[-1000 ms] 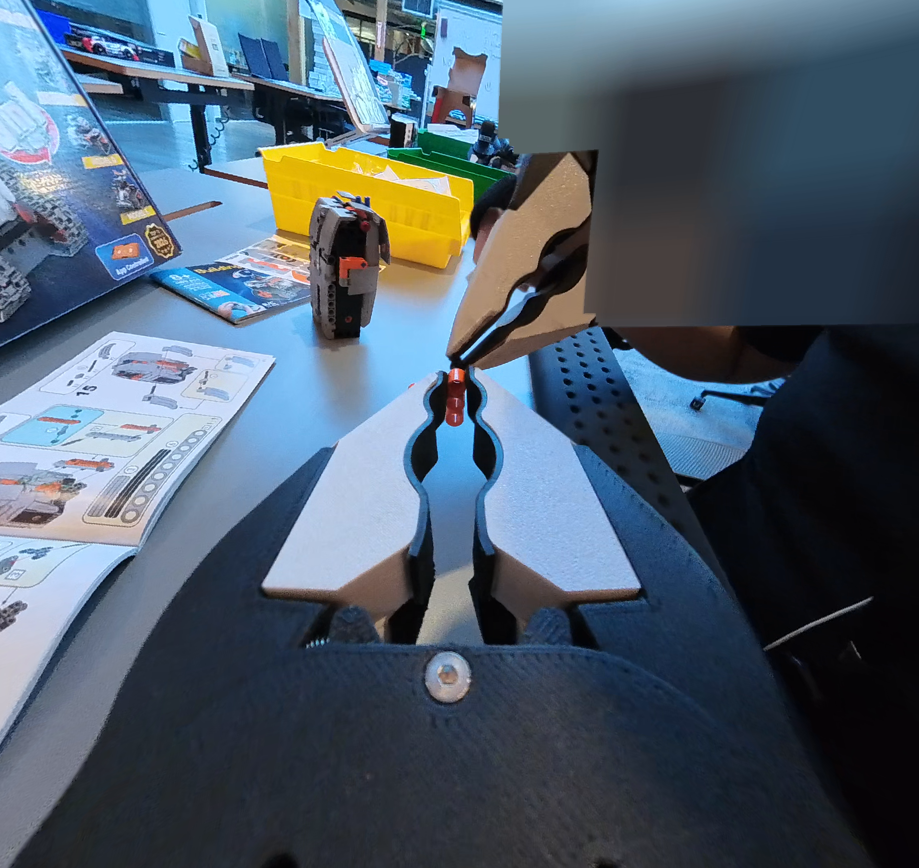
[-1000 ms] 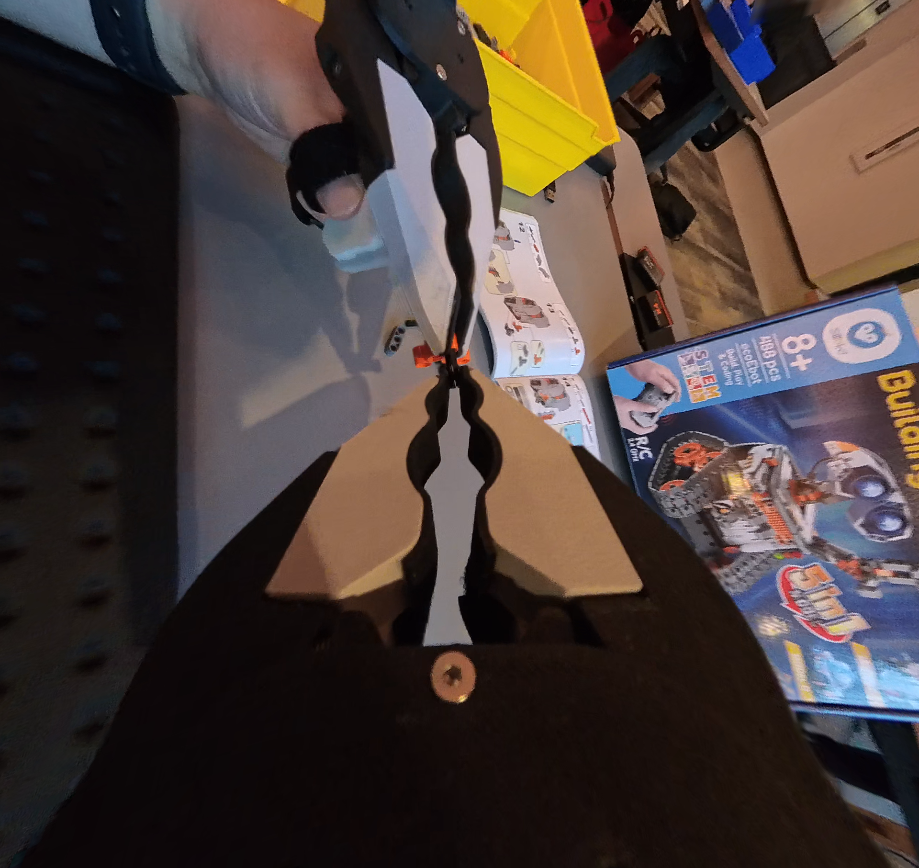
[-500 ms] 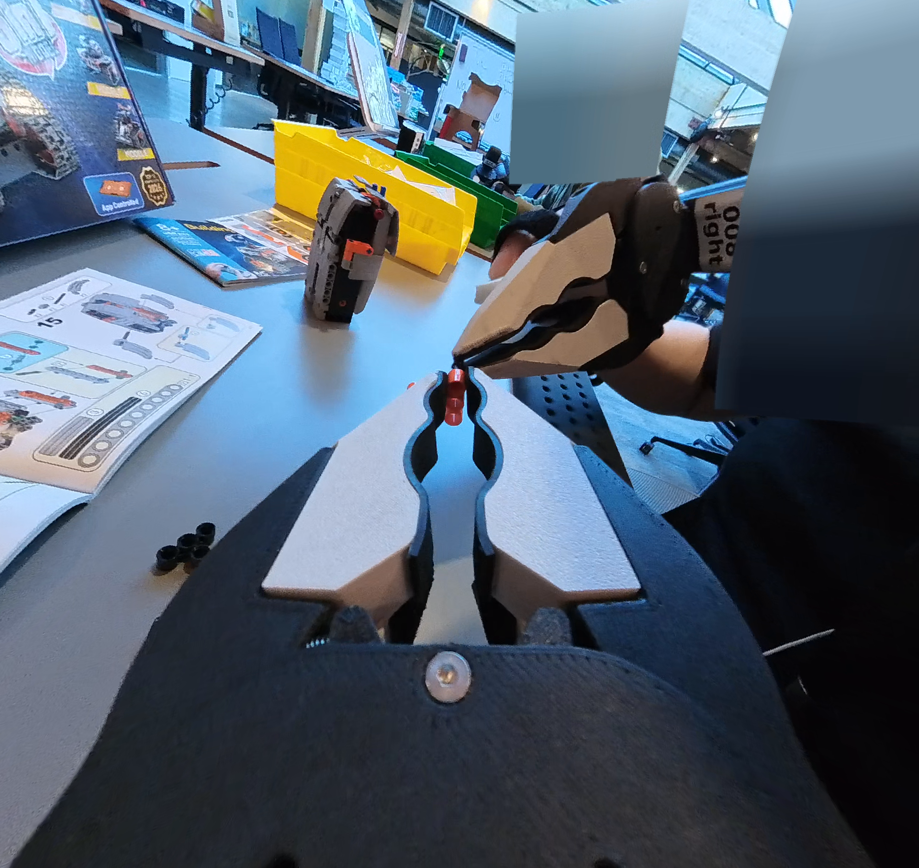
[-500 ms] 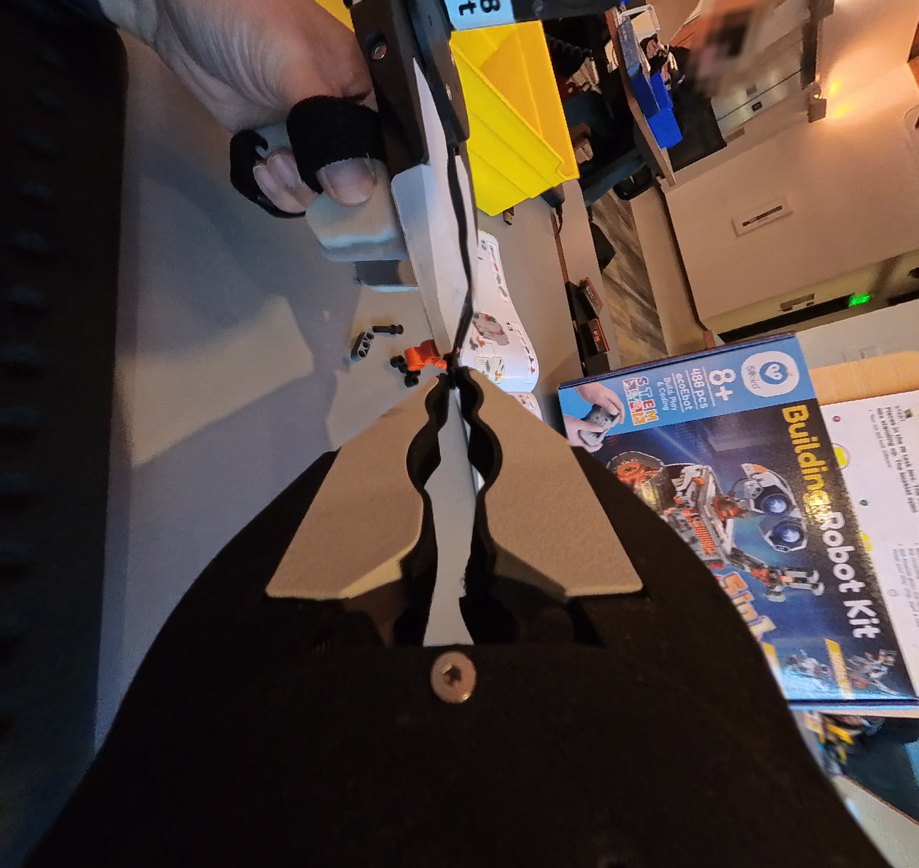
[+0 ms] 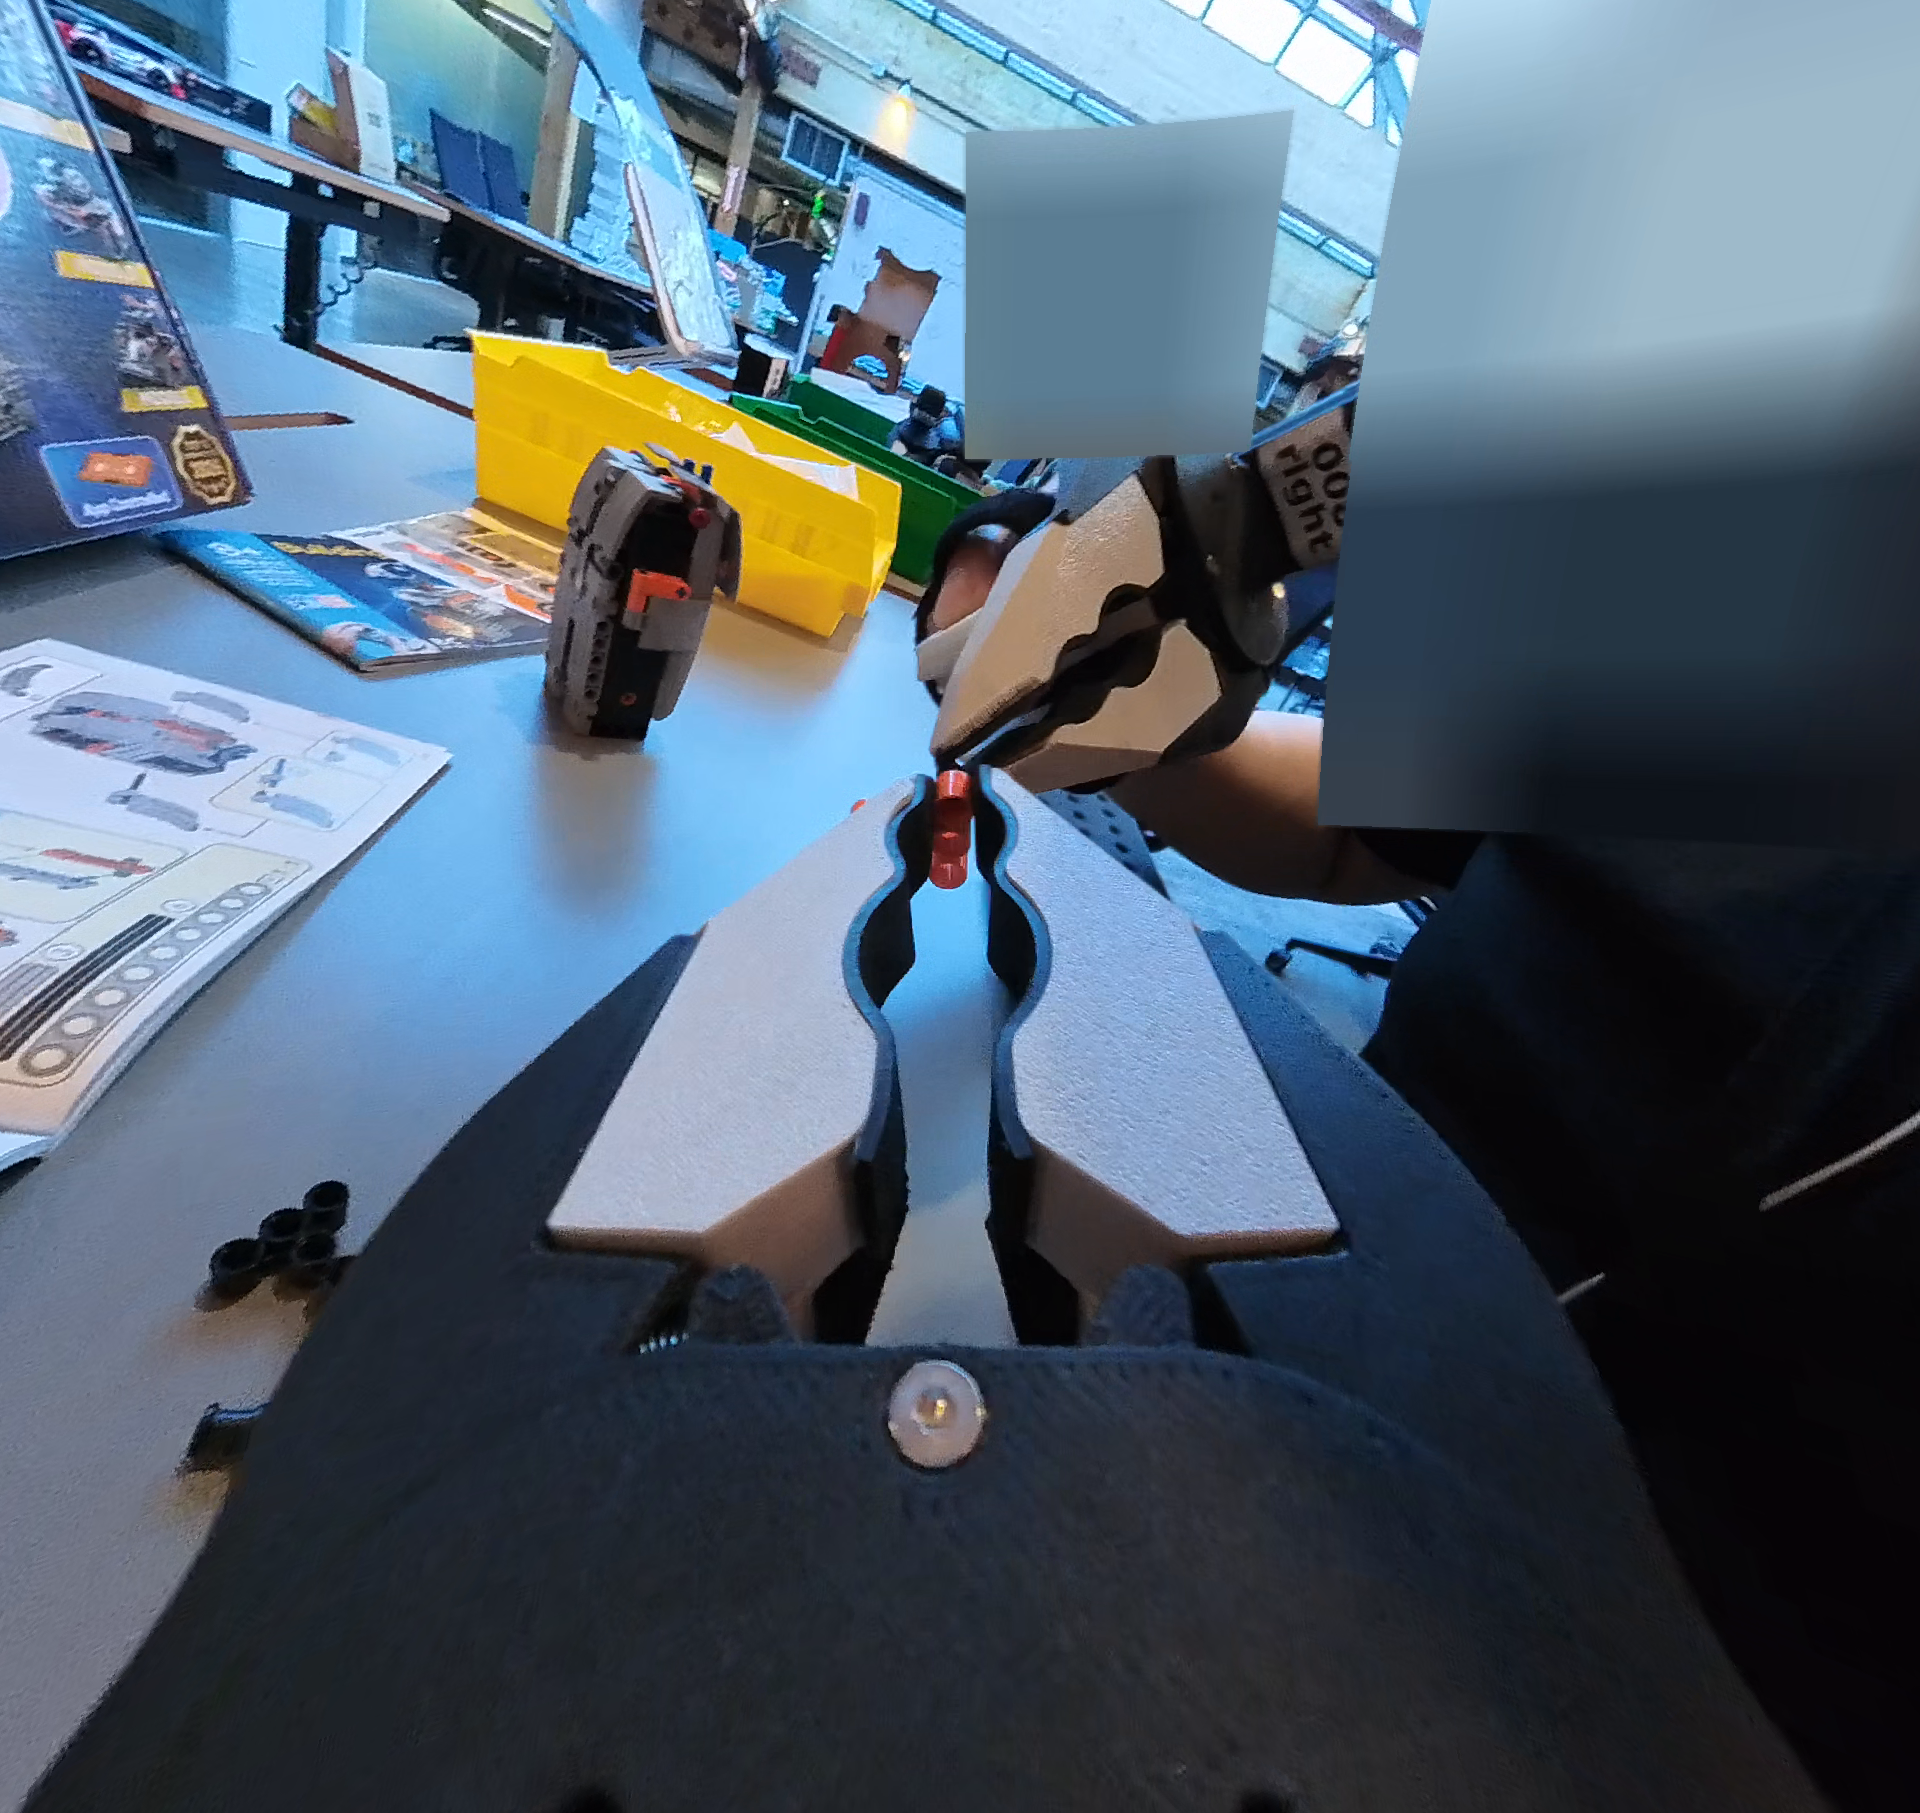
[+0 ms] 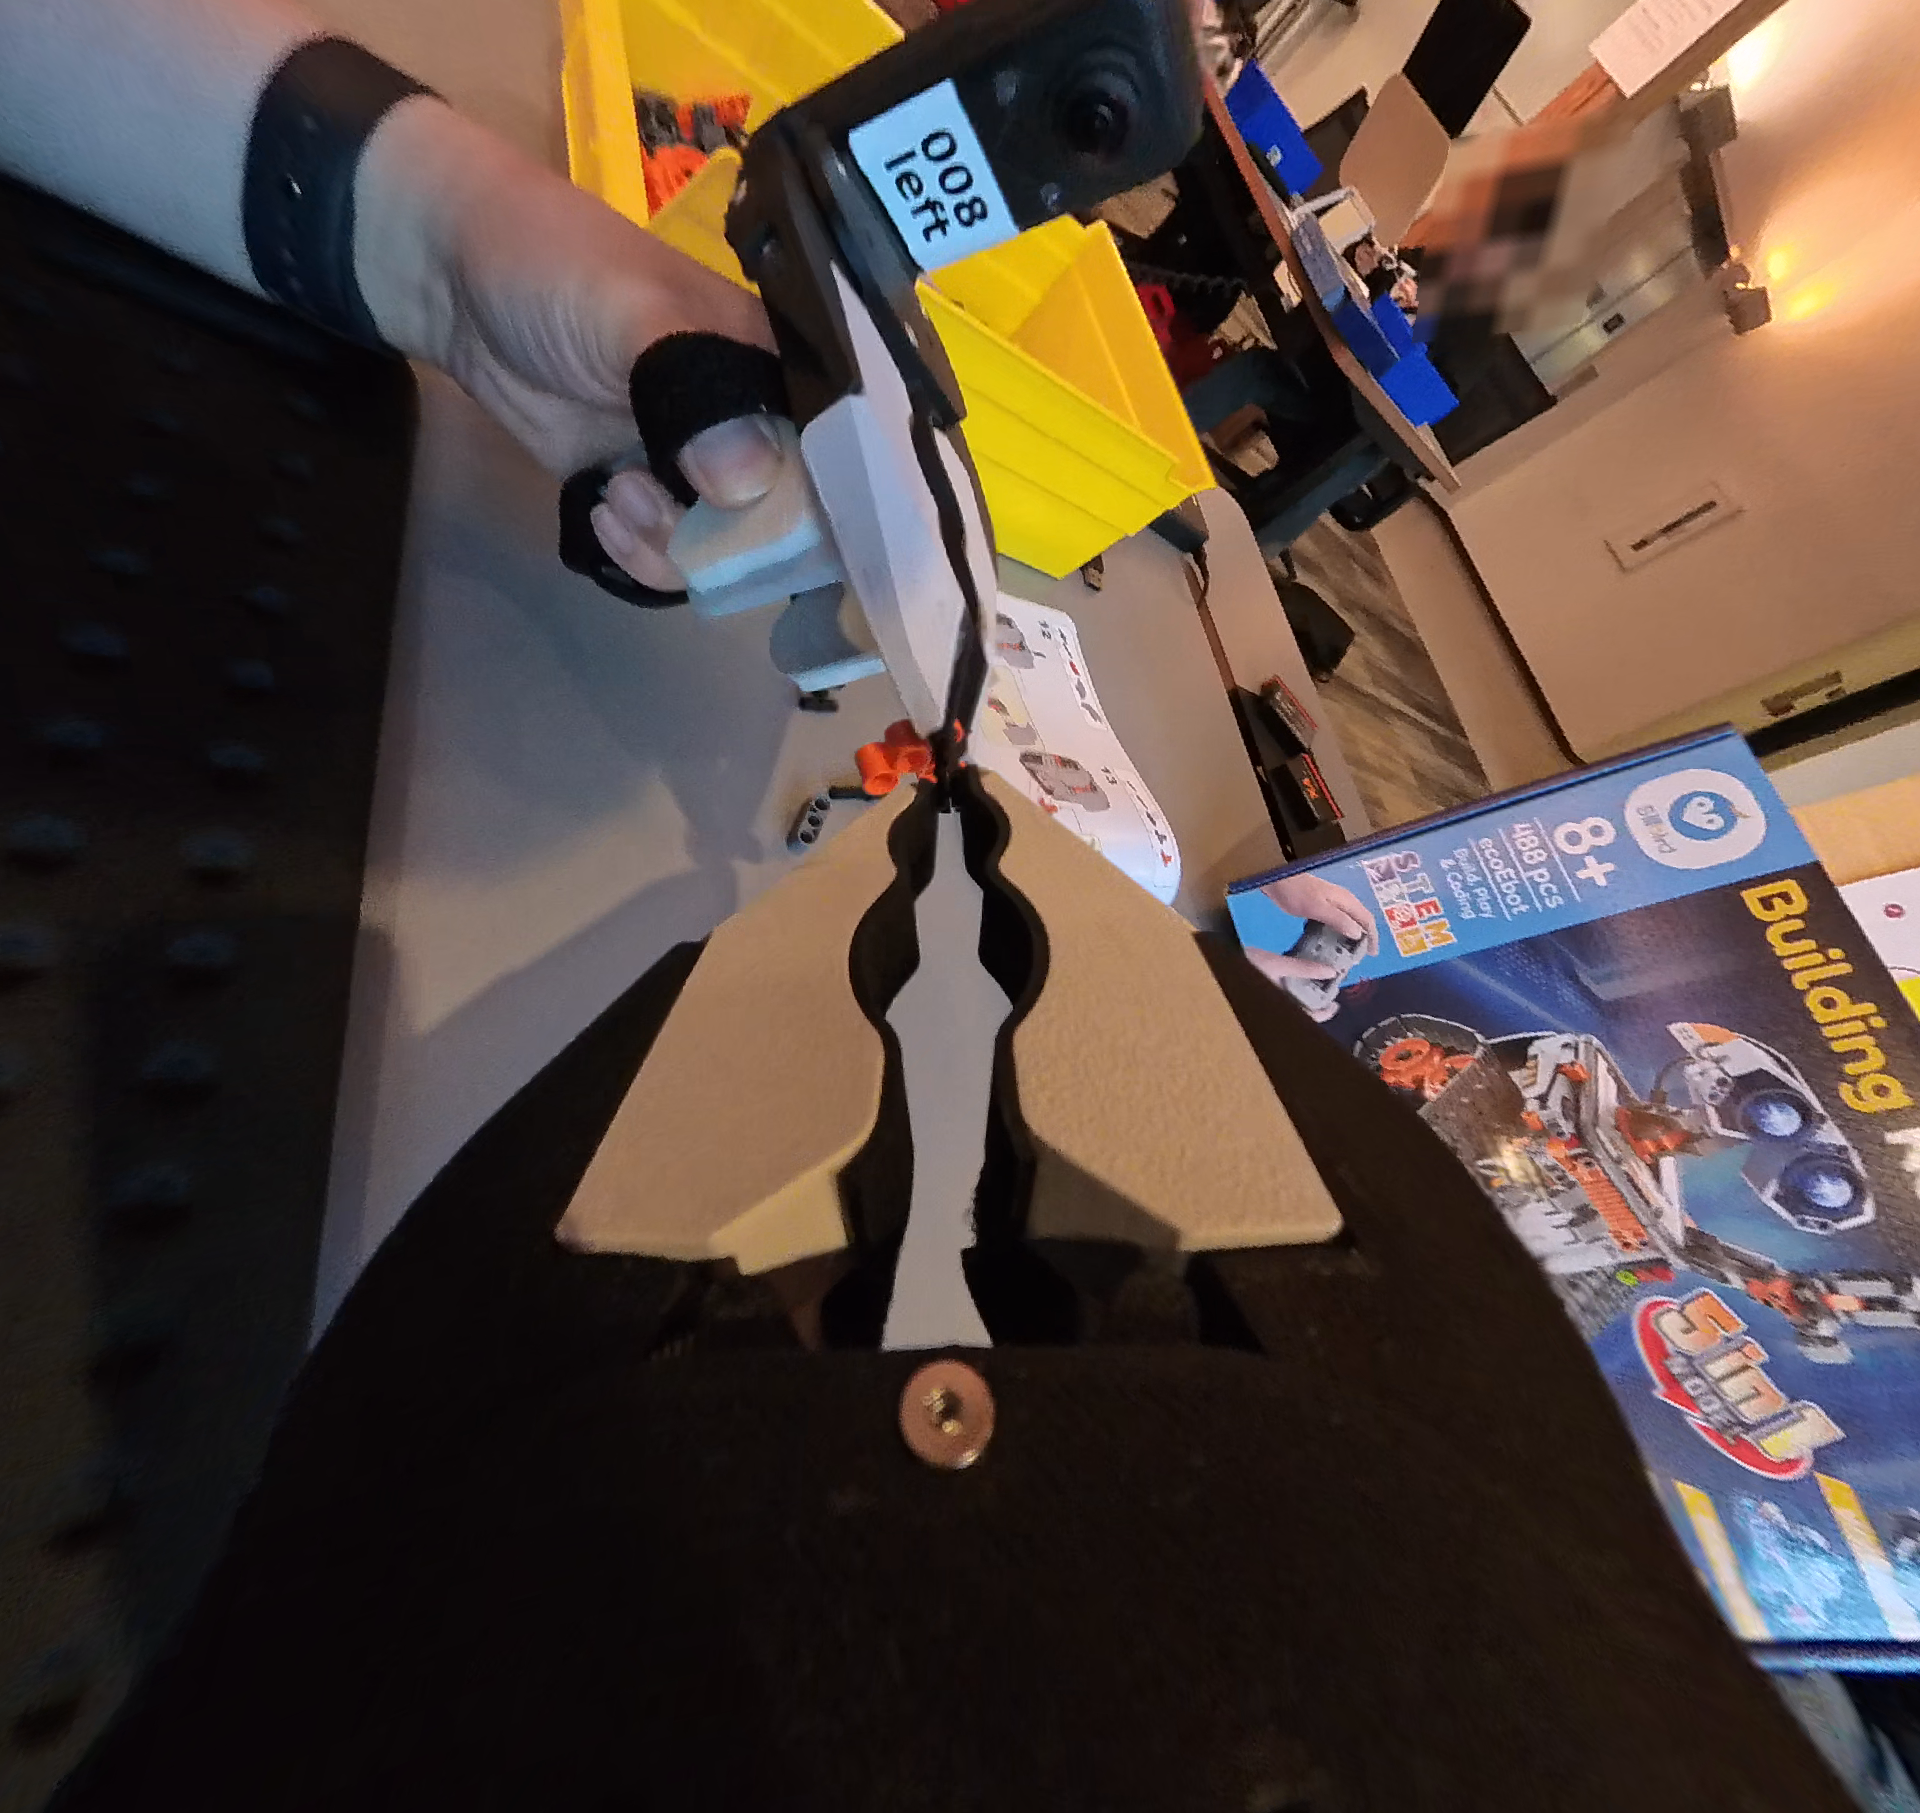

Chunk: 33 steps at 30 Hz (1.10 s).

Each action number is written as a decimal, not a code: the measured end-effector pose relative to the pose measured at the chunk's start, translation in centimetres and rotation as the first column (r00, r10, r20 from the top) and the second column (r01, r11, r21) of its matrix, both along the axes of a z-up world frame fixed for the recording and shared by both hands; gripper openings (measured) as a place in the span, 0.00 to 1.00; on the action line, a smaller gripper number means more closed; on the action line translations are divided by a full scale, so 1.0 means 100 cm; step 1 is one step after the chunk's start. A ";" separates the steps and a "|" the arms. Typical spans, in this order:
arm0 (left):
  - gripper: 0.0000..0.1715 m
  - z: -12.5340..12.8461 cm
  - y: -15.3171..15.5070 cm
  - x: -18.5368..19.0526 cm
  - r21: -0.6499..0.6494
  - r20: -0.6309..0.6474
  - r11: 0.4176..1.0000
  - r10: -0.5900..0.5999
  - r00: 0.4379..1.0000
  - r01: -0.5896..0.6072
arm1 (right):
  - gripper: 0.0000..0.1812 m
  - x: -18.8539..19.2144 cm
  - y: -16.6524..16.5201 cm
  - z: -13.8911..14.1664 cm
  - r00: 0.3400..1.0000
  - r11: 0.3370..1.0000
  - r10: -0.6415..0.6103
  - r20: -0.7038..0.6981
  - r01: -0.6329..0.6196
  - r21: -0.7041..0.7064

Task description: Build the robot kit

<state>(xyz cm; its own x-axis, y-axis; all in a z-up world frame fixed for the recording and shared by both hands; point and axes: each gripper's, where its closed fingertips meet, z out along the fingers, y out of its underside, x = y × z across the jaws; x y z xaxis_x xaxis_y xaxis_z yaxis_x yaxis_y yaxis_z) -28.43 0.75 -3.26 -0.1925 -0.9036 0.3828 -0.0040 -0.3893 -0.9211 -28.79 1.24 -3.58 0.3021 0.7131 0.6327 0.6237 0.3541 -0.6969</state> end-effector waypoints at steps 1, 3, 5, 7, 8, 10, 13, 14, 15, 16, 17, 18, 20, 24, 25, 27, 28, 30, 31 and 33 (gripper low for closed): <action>0.01 0.002 -0.002 0.000 -0.009 0.010 1.000 -0.014 1.000 0.014 | 0.01 0.000 -0.001 0.001 1.000 1.000 0.009 -0.017 -0.009 -0.014; 0.02 0.006 -0.005 -0.001 -0.031 0.037 0.999 -0.042 0.998 0.044 | 0.01 -0.001 -0.003 0.004 0.998 0.999 0.032 -0.058 -0.034 -0.032; 0.01 0.010 -0.007 -0.002 -0.049 0.060 0.997 -0.061 0.996 0.064 | 0.01 -0.002 -0.006 0.008 0.993 0.997 0.053 -0.106 -0.059 -0.050; 0.01 0.012 -0.008 -0.002 -0.060 0.070 0.996 -0.067 0.995 0.071 | 0.01 -0.003 -0.007 0.009 0.988 0.995 0.062 -0.138 -0.072 -0.070; 0.02 0.013 -0.008 -0.002 -0.065 0.073 0.995 -0.068 0.995 0.073 | 0.01 -0.003 -0.007 0.010 0.987 0.995 0.064 -0.145 -0.075 -0.072; 0.01 0.012 -0.007 -0.002 -0.071 0.069 0.995 -0.061 0.996 0.066 | 0.01 -0.003 -0.006 0.010 0.988 0.995 0.057 -0.144 -0.069 -0.078; 0.01 0.010 -0.005 -0.002 -0.075 0.057 0.996 -0.045 0.997 0.049 | 0.01 -0.003 -0.004 0.009 0.992 0.996 0.041 -0.118 -0.049 -0.068; 0.02 0.009 -0.004 -0.002 -0.076 0.050 0.996 -0.038 0.998 0.042 | 0.01 -0.002 -0.003 0.008 0.994 0.997 0.032 -0.105 -0.039 -0.066; 0.02 0.008 -0.003 -0.002 -0.077 0.044 0.996 -0.035 0.998 0.039 | 0.01 -0.002 -0.003 0.007 0.996 0.997 0.025 -0.091 -0.031 -0.064; 0.02 0.007 -0.002 -0.002 -0.079 0.038 0.996 -0.030 0.999 0.033 | 0.01 -0.002 -0.002 0.006 0.996 0.998 0.019 -0.082 -0.024 -0.060; 0.02 0.006 -0.002 -0.001 -0.081 0.033 0.996 -0.027 0.999 0.029 | 0.01 -0.001 -0.002 0.006 0.997 0.998 0.012 -0.075 -0.016 -0.057; 0.02 0.005 -0.001 -0.001 -0.083 0.031 0.996 -0.026 0.999 0.029 | 0.01 -0.001 -0.001 0.005 0.998 0.998 0.008 -0.067 -0.012 -0.058; 0.02 0.004 -0.001 -0.001 -0.085 0.022 0.996 -0.022 1.000 0.023 | 0.01 -0.001 -0.001 0.004 0.998 0.998 0.000 -0.058 -0.004 -0.055; 0.02 0.002 -0.001 0.000 -0.112 0.020 0.993 -0.022 1.000 0.024 | 0.01 0.000 0.000 0.003 0.999 0.999 -0.008 -0.042 0.005 -0.054; 0.02 0.001 -0.001 0.000 -0.117 0.017 0.993 -0.025 1.000 0.027 | 0.01 0.000 0.000 0.001 1.000 0.999 -0.011 -0.021 0.010 -0.050; 0.02 0.000 -0.001 0.001 -0.124 0.015 0.992 -0.023 1.000 0.025 | 0.01 0.001 0.001 -0.002 0.999 0.999 -0.025 0.035 0.025 -0.019; 0.02 0.000 0.000 0.000 -0.126 0.016 0.992 -0.021 1.000 0.023 | 0.01 0.001 0.002 -0.002 0.998 0.999 -0.034 0.060 0.033 0.003; 0.02 0.000 0.002 0.000 -0.120 0.014 0.993 -0.005 1.000 0.006 | 0.01 0.001 0.003 0.000 0.994 0.998 -0.051 0.101 0.047 0.045; 0.02 0.001 0.002 0.001 -0.110 0.011 0.994 0.002 1.000 0.000 | 0.01 0.001 0.003 0.000 0.991 0.996 -0.062 0.122 0.054 0.065; 0.01 0.000 0.004 0.002 -0.083 -0.005 0.996 0.029 1.000 -0.029 | 0.01 0.002 0.005 0.000 0.982 0.991 -0.091 0.167 0.073 0.111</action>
<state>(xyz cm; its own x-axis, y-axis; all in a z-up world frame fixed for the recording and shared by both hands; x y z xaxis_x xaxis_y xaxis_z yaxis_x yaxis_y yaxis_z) -28.24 1.14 -3.24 -0.1648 -0.8738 0.4575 0.0048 -0.4645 -0.8855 -28.55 1.79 -3.57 0.2374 0.6183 0.7492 0.7607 0.3613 -0.5392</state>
